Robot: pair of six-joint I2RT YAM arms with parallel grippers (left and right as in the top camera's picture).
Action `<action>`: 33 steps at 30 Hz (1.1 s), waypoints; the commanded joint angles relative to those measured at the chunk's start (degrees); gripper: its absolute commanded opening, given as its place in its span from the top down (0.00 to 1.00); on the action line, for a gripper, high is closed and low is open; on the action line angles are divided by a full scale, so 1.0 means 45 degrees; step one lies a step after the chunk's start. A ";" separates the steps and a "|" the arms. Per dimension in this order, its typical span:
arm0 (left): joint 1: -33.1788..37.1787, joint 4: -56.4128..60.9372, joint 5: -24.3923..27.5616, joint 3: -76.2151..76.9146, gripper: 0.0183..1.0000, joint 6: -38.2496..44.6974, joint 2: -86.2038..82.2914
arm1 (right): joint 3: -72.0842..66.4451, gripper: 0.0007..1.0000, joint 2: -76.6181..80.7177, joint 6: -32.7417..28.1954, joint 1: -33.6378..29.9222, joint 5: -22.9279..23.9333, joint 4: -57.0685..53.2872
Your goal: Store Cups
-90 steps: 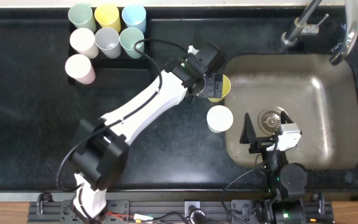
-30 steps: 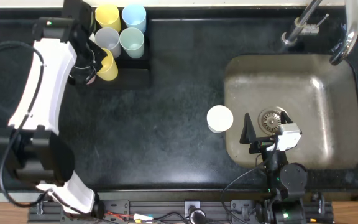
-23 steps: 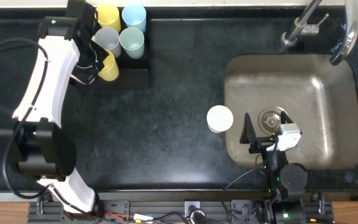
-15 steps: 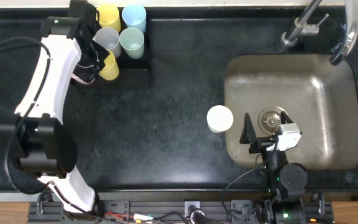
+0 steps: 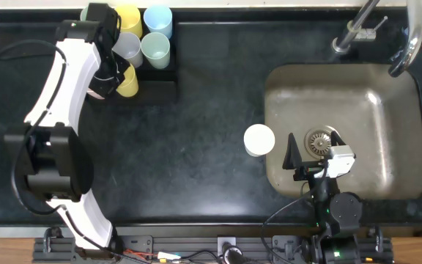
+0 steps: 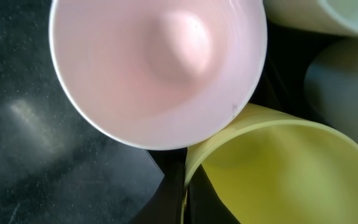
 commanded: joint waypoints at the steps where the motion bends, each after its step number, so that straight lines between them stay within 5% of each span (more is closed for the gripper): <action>1: 0.0034 0.0112 -0.0617 -0.0053 0.98 -0.0534 0.0175 | -0.0170 0.00 -0.0073 0.0053 -0.0073 -0.0063 0.0068; 21: -0.0291 0.0690 0.0432 -0.0053 0.98 -0.0481 0.0534 | -0.0170 0.00 -0.0073 0.0053 -0.0073 -0.0058 0.0068; 22: -0.0291 0.0646 0.0423 -0.0053 0.91 -0.0481 0.0534 | -0.0170 0.00 -0.0073 0.0058 -0.0073 -0.0058 0.0068; 23: -0.0291 0.0627 0.0398 -0.0053 0.71 -0.0481 0.0534 | -0.0170 0.00 -0.0073 0.0058 -0.0073 -0.0058 0.0068; 25: -0.0291 0.0622 0.0393 -0.0053 0.15 -0.0481 0.0534 | -0.0165 0.00 -0.0073 0.0053 -0.0073 -0.0058 0.0068; 26: -0.0291 0.0622 0.0393 -0.0053 0.02 -0.0481 0.0534 | -0.0170 0.00 -0.0073 0.0053 -0.0073 -0.0058 0.0068; 33: -0.0291 0.0539 0.0442 -0.0053 0.00 -0.0476 0.0495 | -0.0170 0.00 -0.0073 0.0053 -0.0073 -0.0058 0.0068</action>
